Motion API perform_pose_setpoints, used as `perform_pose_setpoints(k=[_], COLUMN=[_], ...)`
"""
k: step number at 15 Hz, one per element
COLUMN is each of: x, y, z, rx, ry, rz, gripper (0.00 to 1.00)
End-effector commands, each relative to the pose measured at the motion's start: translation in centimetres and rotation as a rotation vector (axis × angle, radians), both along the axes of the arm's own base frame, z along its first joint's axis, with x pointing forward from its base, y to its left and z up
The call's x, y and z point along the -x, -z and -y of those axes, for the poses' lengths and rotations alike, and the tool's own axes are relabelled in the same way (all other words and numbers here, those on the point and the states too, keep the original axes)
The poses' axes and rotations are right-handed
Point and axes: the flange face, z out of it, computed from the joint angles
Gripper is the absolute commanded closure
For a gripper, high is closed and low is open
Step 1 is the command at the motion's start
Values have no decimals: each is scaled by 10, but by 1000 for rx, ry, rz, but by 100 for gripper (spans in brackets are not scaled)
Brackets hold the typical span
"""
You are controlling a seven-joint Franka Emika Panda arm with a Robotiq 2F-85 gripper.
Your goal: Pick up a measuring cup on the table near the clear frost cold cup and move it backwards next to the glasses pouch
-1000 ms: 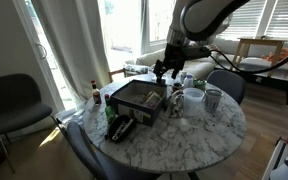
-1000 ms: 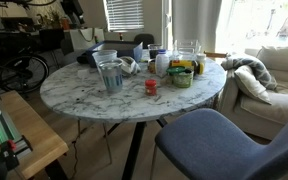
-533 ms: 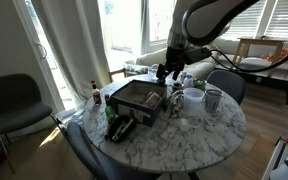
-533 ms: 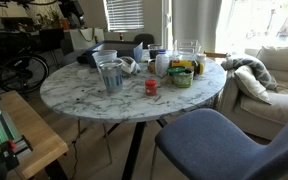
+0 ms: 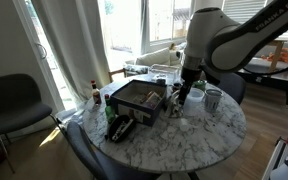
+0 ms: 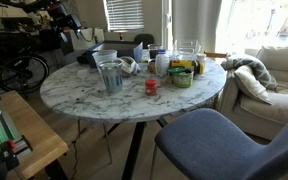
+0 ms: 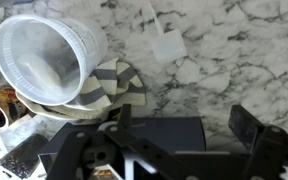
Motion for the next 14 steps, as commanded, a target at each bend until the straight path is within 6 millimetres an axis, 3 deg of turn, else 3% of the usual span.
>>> perform_pose_setpoints(k=[1,4,9,10,11,14], x=[-3,-10,-3,0,-4,-2], y=[19,46,95,99,86,98], z=[5,20,49,52,44,49], rx=[39,4,41,59,32,41], ry=[-129,-168,-179,-166,-162,-163], rz=[4,-40,-201,-226,-181,-212], gripper=[0,0,0,0,0,0])
